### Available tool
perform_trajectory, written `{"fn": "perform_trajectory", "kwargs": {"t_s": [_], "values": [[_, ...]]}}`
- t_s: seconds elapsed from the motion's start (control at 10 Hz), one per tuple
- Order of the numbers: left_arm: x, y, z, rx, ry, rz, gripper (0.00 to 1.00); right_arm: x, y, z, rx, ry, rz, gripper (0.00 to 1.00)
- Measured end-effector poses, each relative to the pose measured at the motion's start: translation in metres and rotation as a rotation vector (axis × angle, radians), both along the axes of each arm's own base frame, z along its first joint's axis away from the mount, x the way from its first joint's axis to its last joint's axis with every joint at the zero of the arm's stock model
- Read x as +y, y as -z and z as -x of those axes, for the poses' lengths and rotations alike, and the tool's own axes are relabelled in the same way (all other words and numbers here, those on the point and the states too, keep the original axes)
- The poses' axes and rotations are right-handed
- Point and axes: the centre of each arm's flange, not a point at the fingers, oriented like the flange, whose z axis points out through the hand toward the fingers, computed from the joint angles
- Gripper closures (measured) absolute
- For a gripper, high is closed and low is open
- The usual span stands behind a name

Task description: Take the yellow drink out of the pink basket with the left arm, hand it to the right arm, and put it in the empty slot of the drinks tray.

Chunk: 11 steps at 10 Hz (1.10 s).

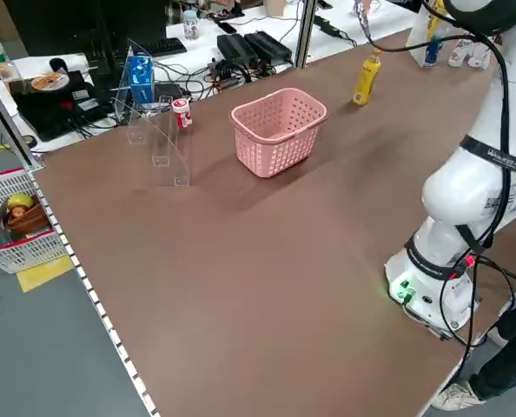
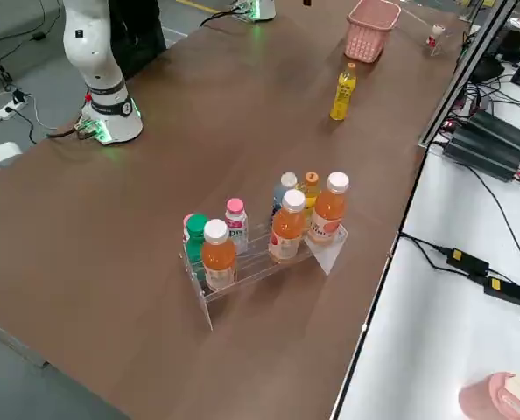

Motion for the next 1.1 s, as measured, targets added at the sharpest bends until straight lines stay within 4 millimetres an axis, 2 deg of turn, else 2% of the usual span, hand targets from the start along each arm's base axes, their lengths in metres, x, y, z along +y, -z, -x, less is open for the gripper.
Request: {"fn": "perform_trajectory", "kwargs": {"t_s": [0.3,0.6,0.8,1.0,1.1], "values": [[0.002,0.002,0.007,0.047,0.024,-0.004,0.0,0.019,0.043,-0.029,-0.013,-0.011,-0.002,0.0],[0.021,-0.002,0.012,0.067,0.142,-0.013,0.0,0.04,0.082,-0.081,-0.039,-0.004,-0.025,0.0],[0.027,0.0,0.013,0.081,0.151,-0.014,0.0,0.044,0.094,-0.105,-0.092,0.004,-0.067,0.01],[0.029,0.0,0.013,0.082,0.147,-0.015,0.0,0.046,0.106,-0.116,-0.117,0.007,-0.086,0.04],[0.036,-0.001,0.012,0.081,0.146,-0.018,0.0,0.049,0.114,-0.118,-0.119,0.003,-0.089,0.06]]}}
